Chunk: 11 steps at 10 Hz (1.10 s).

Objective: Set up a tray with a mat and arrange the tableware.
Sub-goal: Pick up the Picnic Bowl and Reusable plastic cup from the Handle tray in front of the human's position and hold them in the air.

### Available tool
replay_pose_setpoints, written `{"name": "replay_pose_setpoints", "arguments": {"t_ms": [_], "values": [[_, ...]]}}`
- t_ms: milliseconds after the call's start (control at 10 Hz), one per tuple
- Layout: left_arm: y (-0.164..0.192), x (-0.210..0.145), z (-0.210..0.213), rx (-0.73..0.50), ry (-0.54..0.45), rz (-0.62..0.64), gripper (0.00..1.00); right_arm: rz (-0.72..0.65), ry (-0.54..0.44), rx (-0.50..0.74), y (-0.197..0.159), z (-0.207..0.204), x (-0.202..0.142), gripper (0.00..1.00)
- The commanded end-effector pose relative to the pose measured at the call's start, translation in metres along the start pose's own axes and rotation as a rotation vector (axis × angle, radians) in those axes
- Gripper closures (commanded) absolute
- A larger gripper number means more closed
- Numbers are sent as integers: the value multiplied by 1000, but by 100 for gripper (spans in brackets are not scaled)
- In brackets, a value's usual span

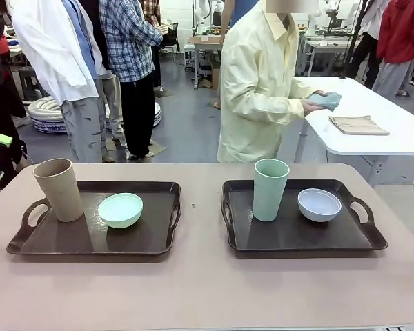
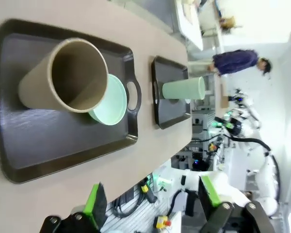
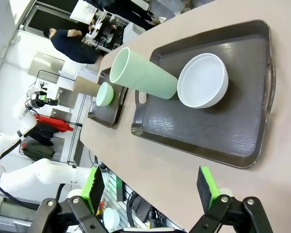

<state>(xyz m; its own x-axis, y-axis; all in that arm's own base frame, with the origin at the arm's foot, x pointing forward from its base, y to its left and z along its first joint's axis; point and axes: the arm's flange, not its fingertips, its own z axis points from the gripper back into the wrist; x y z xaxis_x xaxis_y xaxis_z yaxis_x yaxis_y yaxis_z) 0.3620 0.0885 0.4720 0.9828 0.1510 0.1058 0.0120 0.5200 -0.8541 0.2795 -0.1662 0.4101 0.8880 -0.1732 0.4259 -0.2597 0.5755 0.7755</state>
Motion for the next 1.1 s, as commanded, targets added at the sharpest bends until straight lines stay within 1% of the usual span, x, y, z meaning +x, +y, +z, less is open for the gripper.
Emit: {"name": "replay_pose_setpoints", "arguments": {"t_ms": [0,1000], "values": [[11,-2,15,-24,-28,18,0,-10,-6,5,-6,2,-2,0],[11,-2,15,-24,-28,18,0,-10,-6,5,-6,2,-2,0]]}}
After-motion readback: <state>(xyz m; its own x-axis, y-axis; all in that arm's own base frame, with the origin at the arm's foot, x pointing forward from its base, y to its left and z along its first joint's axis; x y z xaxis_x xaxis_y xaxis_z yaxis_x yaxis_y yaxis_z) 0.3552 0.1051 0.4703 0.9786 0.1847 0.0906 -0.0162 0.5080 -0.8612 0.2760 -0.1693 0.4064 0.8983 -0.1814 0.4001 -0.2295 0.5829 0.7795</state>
